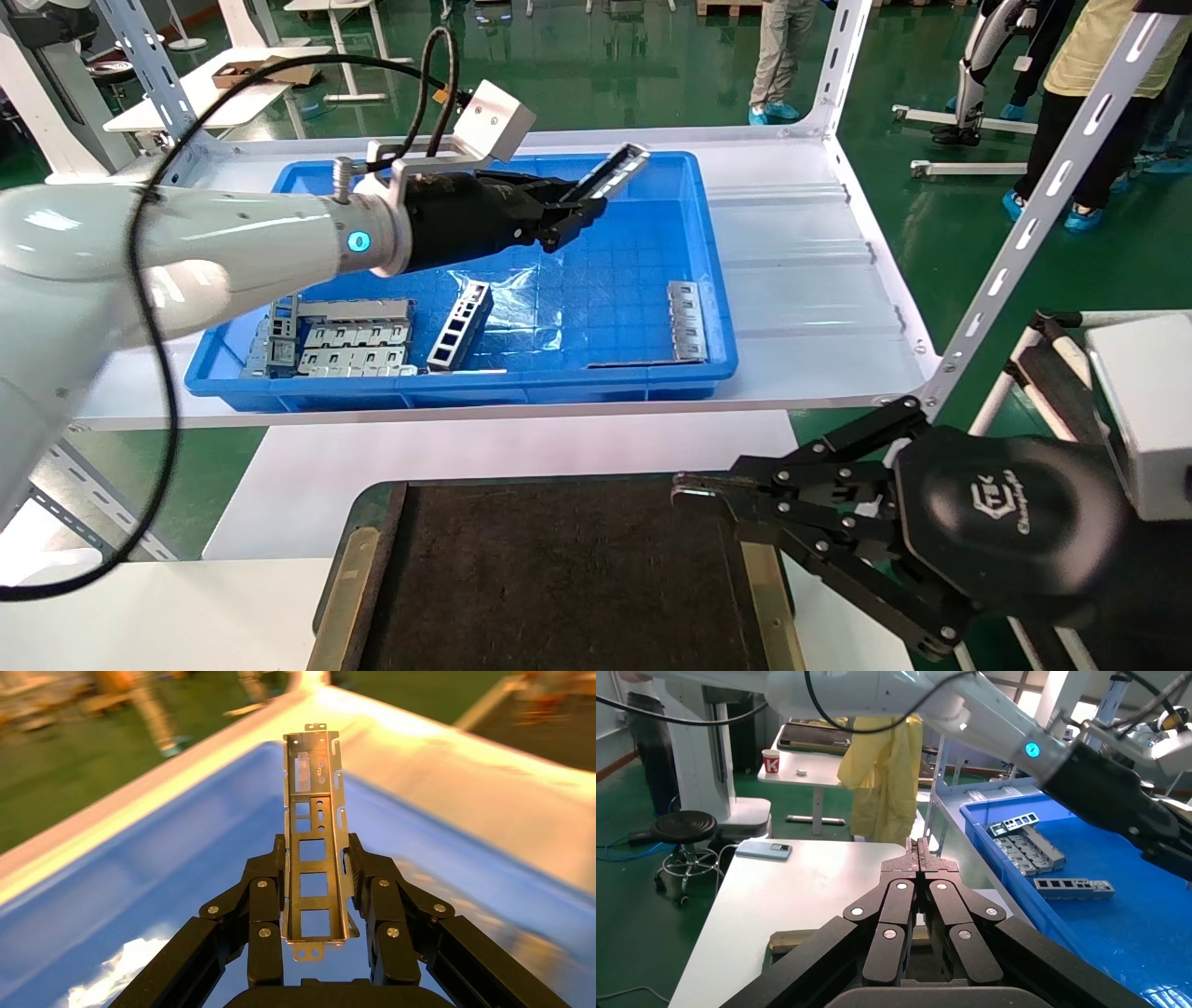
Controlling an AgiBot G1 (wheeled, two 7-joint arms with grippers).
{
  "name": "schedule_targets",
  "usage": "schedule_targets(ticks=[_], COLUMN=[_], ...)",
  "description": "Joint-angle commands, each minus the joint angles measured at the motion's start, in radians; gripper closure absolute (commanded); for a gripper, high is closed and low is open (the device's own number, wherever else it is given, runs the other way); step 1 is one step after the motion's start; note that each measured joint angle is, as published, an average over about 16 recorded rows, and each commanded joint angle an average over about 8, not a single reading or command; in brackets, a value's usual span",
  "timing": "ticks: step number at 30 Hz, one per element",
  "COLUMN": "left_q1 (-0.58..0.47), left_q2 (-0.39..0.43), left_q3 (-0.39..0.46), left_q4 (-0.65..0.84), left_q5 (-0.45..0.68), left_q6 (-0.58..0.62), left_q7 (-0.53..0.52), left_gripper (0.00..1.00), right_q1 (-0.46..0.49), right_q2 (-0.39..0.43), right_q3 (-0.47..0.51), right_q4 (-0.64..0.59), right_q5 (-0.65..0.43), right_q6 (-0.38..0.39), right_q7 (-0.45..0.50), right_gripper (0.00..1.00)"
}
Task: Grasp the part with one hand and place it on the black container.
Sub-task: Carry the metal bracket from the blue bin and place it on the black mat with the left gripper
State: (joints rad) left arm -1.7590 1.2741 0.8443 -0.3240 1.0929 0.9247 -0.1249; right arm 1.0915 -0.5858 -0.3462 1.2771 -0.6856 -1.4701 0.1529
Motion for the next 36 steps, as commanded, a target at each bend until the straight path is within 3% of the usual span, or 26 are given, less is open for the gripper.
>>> schedule_targets(ticks=[1, 8, 12, 17, 25, 36], left_q1=[-0.012, 0.022, 0.058, 0.154, 0.389, 0.663], left_q2=[-0.024, -0.140, -0.182, -0.238, -0.325, -0.370], left_q3=[-0.008, -0.054, -0.062, -0.051, -0.022, 0.001], left_q4=[-0.010, -0.066, -0.088, -0.166, -0.347, -0.578], left_q5=[-0.021, -0.144, -0.176, -0.194, -0.199, -0.164], left_q6=[0.086, 0.499, 0.598, 0.638, 0.529, 0.132], left_q7=[0.016, 0.099, 0.104, 0.071, -0.018, -0.195], left_gripper=[1.00, 1.00, 1.00, 1.00, 1.00, 1.00], right_q1=[0.000, 0.000, 0.000, 0.000, 0.000, 0.000], right_q2=[0.000, 0.000, 0.000, 0.000, 0.000, 0.000], right_q3=[0.000, 0.000, 0.000, 0.000, -0.001, -0.001], right_q4=[0.000, 0.000, 0.000, 0.000, 0.000, 0.000], right_q5=[0.000, 0.000, 0.000, 0.000, 0.000, 0.000], right_q6=[0.000, 0.000, 0.000, 0.000, 0.000, 0.000], right_q7=[0.000, 0.000, 0.000, 0.000, 0.000, 0.000], right_gripper=[1.00, 1.00, 1.00, 1.00, 1.00, 1.00])
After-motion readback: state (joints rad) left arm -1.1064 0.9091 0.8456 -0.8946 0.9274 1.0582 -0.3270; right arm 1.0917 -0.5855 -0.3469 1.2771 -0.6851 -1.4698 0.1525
